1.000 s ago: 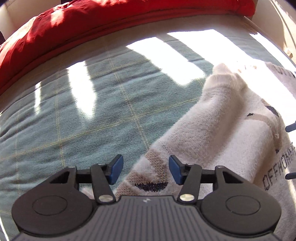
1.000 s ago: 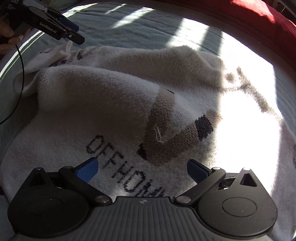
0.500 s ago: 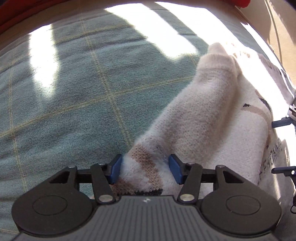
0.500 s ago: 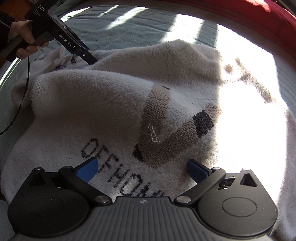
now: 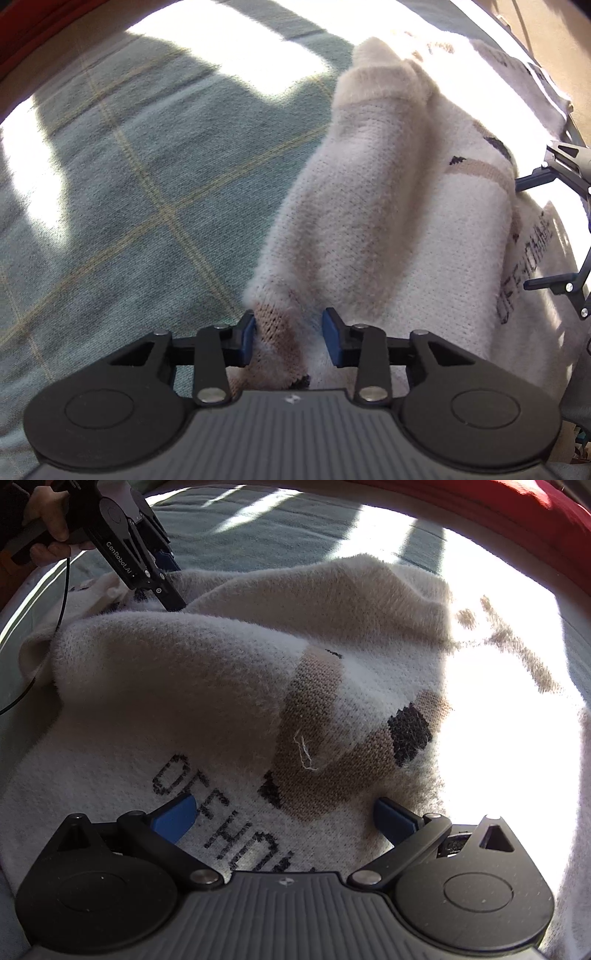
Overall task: Fold clothes
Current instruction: 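Grasp the sleeve cuff with the left tool and lift it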
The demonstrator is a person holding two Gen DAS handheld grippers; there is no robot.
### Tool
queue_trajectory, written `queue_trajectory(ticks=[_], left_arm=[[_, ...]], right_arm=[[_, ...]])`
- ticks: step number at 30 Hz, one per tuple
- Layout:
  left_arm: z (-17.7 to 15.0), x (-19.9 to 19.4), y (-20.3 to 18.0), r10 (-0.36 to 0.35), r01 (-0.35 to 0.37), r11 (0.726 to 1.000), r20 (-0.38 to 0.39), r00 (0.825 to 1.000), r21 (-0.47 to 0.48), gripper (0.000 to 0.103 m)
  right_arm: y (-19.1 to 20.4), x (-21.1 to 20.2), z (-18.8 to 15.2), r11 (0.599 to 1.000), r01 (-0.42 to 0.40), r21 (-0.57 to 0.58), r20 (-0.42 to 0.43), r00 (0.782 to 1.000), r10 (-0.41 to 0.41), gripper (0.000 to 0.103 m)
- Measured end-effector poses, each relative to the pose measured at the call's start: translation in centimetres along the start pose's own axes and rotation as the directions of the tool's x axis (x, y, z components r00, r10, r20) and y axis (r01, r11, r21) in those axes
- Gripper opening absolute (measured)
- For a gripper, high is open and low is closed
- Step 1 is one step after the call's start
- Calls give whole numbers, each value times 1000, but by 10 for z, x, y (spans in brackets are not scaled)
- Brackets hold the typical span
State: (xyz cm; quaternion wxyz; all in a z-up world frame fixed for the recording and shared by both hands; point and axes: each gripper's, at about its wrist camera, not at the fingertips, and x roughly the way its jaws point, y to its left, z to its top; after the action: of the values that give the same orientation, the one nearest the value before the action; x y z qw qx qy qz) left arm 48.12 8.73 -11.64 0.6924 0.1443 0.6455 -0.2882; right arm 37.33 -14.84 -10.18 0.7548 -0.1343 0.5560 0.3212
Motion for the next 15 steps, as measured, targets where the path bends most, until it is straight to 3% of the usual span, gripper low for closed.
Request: queue_trajectory(ticks=[5, 9, 15], left_arm=[[-12, -6, 12, -57, 59, 998, 54, 997, -38, 29], [1, 17, 43, -173, 183, 966, 68, 983, -181, 34], [10, 16, 45, -239, 251, 959, 98, 966, -131, 38]], right_arm=[[-3, 1, -2, 1000, -15, 7, 6, 1000, 15, 103], [-3, 4, -3, 1000, -9, 7, 6, 1000, 9, 103], [1, 4, -3, 1000, 7, -6, 3, 1000, -7, 103]])
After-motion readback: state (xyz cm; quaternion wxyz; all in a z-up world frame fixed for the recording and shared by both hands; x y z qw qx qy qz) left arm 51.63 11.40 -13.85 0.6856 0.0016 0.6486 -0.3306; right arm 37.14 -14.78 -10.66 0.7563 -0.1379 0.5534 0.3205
